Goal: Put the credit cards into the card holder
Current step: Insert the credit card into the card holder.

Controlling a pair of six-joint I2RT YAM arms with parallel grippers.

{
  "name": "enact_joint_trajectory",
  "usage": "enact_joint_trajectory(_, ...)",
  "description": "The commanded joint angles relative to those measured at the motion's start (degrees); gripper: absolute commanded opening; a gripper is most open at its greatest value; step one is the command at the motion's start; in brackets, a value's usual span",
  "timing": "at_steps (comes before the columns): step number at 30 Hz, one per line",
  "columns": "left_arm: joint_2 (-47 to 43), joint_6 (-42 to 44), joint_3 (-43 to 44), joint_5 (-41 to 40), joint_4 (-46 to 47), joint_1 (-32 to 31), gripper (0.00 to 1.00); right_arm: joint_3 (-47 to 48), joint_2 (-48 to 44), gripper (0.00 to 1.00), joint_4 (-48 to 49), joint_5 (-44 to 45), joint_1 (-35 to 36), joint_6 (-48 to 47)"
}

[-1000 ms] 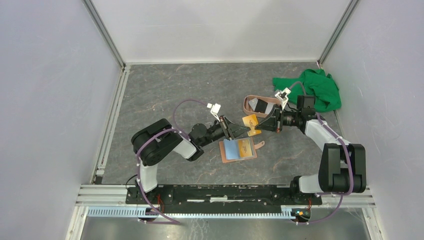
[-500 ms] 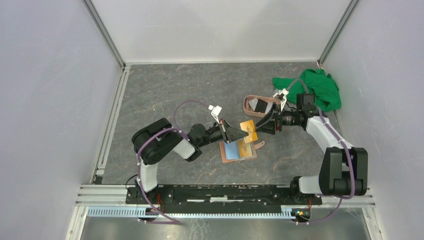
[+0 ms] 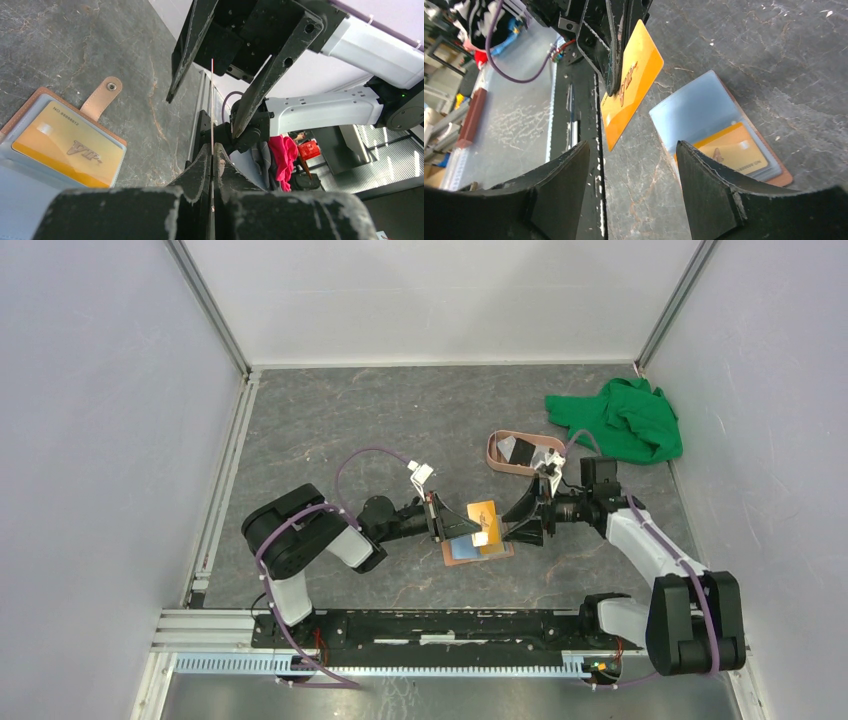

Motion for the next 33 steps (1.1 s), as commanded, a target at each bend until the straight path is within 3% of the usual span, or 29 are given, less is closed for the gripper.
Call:
enact_joint_trajectory(1,-0.4,0.2,0.6,1.8,9.7,0.0,0.02,-4.9,-2.8,0.69,24.5,-4.5,0.4,20.9)
enact_joint_trajectory(12,0.7,0.9,1.7,2.8,10.0,-1.7,0.02,-1.0,1.4,0.65,22.9,-2.5,1.1,25.2)
enact_joint_trajectory(20,1.6,1.7,2.1,3.1,10.0,-2.0,0.02,-0.7,2.2,0.43,21.2,-3.5,2.4,25.7)
enact_joint_trajectory(24,1.8,1.7,2.4,3.0,10.0,-2.1,0.02,-1.2,2.3,0.39,22.3,-3.8,3.1,27.0)
enact_joint_trajectory(28,1.8,1.9,2.1,2.8,10.0,-2.1,0.02,-1.1,2.7,0.24,23.5,-5.1,3.5,28.2)
enact_joint_trajectory(31,1.4,2.2,1.3,1.5,9.7,-2.1,0.02,-0.8,3.0,0.0,24.1,-5.8,3.7,28.2)
enact_joint_trajectory(33,0.5,2.6,-0.1,-0.7,8.4,-2.1,0.15,-1.2,2.6,0.0,24.6,-5.5,3.7,28.1)
